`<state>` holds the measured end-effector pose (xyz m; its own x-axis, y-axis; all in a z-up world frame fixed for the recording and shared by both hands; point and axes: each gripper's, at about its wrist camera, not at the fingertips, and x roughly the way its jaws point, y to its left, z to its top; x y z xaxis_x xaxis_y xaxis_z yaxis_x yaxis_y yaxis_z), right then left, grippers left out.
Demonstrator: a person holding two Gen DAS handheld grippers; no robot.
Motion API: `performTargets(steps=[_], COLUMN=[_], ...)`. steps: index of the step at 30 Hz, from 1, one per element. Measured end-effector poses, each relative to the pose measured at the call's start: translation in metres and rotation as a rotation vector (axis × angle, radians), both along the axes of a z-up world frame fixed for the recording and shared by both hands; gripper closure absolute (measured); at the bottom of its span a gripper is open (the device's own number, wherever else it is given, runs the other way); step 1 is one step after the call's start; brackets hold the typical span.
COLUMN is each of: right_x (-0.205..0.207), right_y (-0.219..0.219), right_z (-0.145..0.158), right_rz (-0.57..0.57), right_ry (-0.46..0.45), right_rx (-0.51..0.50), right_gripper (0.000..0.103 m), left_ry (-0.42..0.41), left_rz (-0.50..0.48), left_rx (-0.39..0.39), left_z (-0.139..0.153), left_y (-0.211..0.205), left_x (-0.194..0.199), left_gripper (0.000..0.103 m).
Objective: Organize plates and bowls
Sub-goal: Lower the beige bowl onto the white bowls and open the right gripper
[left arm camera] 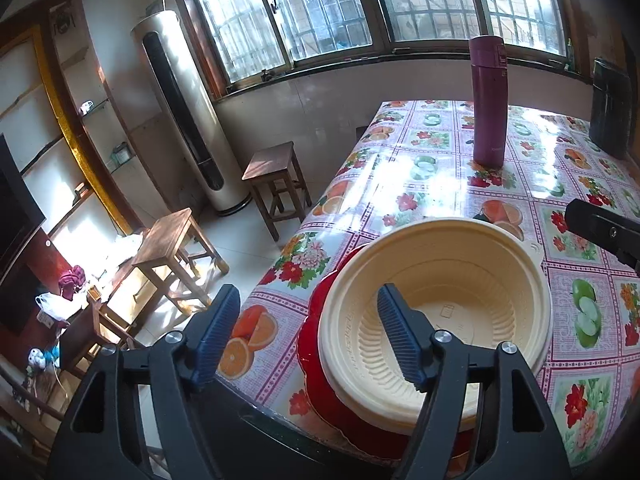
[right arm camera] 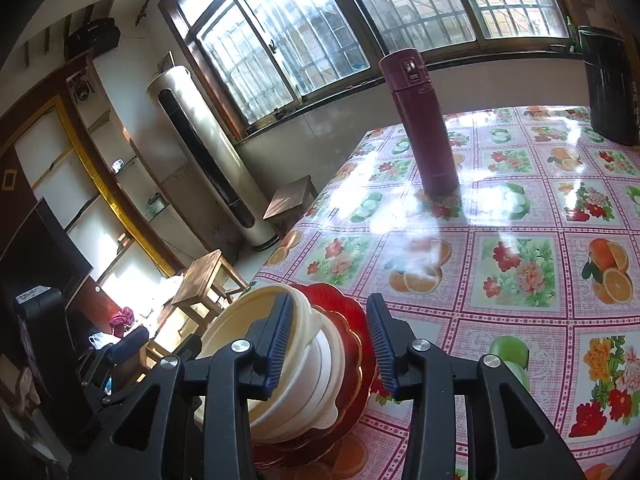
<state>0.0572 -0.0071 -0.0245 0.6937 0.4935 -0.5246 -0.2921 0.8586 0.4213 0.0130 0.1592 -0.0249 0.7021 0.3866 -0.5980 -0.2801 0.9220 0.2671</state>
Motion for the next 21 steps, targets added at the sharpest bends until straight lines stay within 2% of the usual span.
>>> performTargets(steps=[9,12,21], right_x=[0.007,0.005,-0.001], right_y=[-0.024,-0.026,-0.027], right_z=[-0.008,-0.009,-0.010], right_rz=[-0.034,-0.034,-0.011], right_ry=[0.038,0.042,0.043], right_rx=[0.050,0.059,0.079], right_gripper=[0.062,0.062,0.062], left_ry=[-0.037,-0.052,-0.084], left_rz=[0.011,0.013,0.007], left_rx=[0.000,0.007,0.014], left_z=[0.008,0.011,0.019], left_y=[-0.002,-0.007,-0.016], left_x=[-0.004,-0.007,-0.013], left_gripper=[0.030,0.021,0.021])
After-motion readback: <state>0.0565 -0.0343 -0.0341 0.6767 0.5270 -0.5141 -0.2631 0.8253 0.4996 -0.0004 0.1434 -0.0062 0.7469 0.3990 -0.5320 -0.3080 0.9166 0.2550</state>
